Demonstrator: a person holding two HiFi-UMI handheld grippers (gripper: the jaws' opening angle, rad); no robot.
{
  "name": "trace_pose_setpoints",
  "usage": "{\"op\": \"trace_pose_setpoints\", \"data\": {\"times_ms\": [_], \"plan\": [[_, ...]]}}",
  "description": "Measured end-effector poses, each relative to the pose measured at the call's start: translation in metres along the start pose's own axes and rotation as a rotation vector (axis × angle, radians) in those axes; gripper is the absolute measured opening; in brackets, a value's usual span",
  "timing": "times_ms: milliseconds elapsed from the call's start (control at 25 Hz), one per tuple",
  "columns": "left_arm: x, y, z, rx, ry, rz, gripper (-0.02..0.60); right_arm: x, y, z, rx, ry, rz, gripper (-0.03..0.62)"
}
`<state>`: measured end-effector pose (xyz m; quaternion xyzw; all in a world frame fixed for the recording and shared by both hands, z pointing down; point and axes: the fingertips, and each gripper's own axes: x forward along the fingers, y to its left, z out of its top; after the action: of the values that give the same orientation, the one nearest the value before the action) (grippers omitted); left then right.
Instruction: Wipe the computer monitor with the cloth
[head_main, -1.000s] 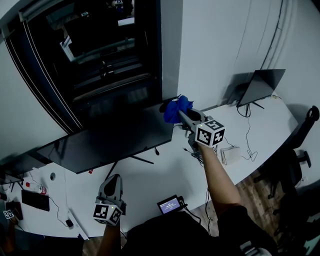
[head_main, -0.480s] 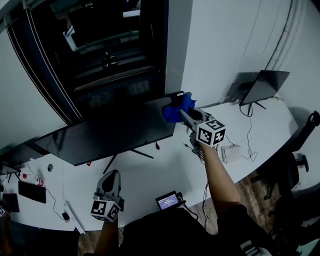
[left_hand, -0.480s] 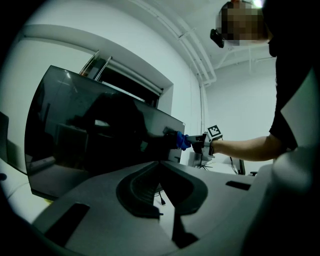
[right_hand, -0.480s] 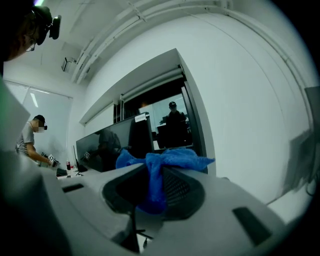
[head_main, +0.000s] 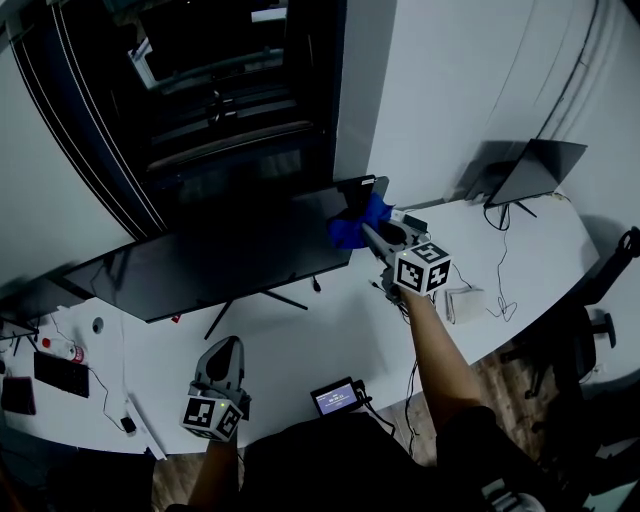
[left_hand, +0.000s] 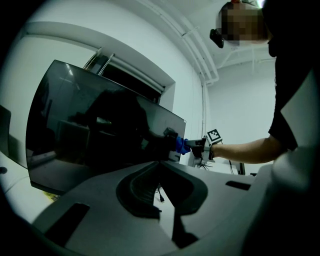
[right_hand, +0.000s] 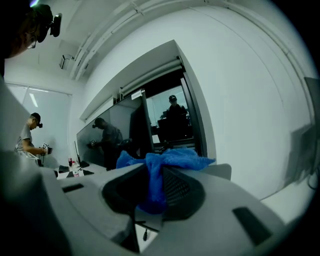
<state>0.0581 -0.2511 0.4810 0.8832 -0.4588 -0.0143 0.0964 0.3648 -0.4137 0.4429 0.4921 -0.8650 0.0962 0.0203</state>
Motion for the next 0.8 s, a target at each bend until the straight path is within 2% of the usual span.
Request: {"op": "trace_pose_setpoints", "data": {"times_ms": [800], "plan": [[0.002, 0.012, -0.021, -0.017, 0.05, 0.021, -0.006, 0.014, -0.011, -0.06, 0.009, 0.077, -0.008, 0.081]]}}
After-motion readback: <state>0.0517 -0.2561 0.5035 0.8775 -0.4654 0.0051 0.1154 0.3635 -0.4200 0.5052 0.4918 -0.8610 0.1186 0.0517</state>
